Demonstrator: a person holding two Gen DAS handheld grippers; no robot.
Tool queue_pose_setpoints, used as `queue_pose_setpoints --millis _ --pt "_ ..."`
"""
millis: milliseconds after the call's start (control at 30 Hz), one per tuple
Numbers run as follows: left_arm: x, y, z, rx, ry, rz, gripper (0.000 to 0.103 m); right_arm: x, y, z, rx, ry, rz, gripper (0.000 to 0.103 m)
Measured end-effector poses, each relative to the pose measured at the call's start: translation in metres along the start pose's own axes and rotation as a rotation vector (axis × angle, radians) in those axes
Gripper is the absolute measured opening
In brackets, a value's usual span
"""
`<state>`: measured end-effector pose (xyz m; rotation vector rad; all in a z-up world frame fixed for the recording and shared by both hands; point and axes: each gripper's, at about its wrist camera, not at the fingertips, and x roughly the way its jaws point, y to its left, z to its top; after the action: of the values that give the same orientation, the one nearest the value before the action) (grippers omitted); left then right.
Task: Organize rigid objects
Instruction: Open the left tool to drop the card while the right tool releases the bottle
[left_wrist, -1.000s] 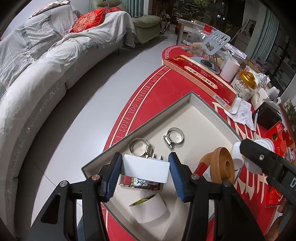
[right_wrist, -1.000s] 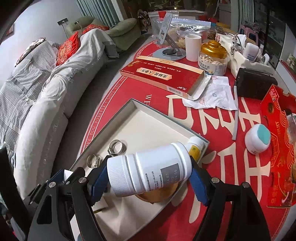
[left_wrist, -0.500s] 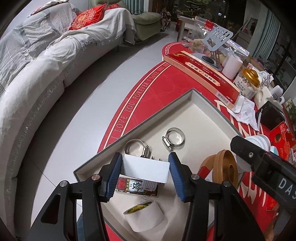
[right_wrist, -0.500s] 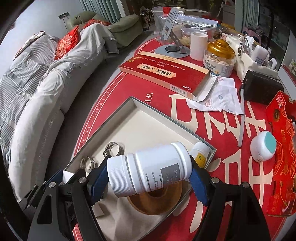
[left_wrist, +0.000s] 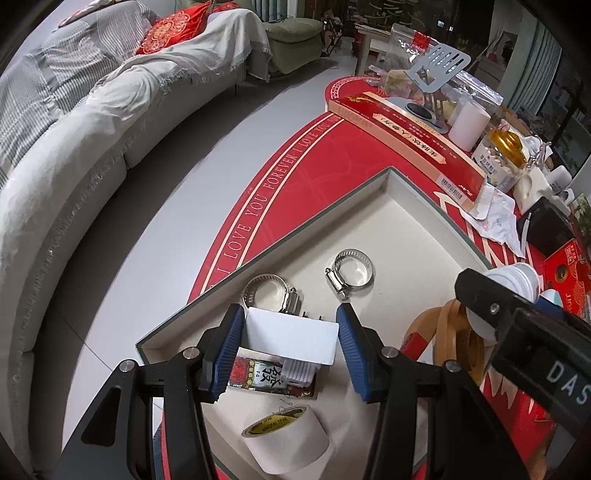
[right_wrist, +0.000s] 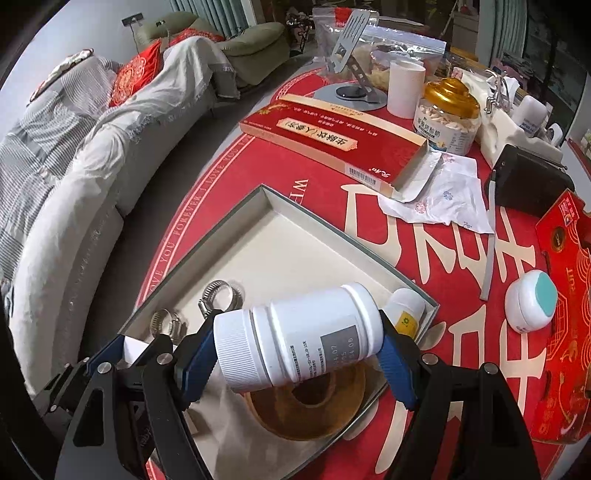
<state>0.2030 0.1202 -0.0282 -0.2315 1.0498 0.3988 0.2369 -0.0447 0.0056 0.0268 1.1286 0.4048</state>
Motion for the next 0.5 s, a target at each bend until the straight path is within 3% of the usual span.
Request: queue_pose_setpoints --millis 100,200,233,267,300,333,500 --pt "0.007 -0.002 0.001 0.013 0.017 -0.006 0.058 0.007 0.001 0.001 -0.011 0.013 -0.01 0.079" --pt "0.014 -0.005 -0.001 0.028 0.05 0.012 0.081 0.011 0.0 0.0 -0.021 0.033 -0.008 0.079" --pt "0.014 -0.005 -0.002 0.027 0.054 0.016 0.081 0.012 0.0 0.0 -0.02 0.036 -0.008 0.079" --pt "0.013 -0.004 -0.004 0.023 0.055 0.016 0.082 0.011 -0.001 0.0 -0.019 0.037 -0.002 0.083" --pt "0.013 -0.003 -0.005 0.021 0.054 0.014 0.083 0.01 -0.002 0.0 -0.019 0.036 0.011 0.099" --pt "0.011 -0.002 -0.006 0.019 0.053 0.007 0.085 0.008 -0.002 -0.001 -0.018 0.033 0.018 0.103" --pt "-0.005 0.004 -0.01 0.006 0.032 0.025 0.103 -0.012 -0.003 -0.003 -0.03 -0.021 0.026 0.103"
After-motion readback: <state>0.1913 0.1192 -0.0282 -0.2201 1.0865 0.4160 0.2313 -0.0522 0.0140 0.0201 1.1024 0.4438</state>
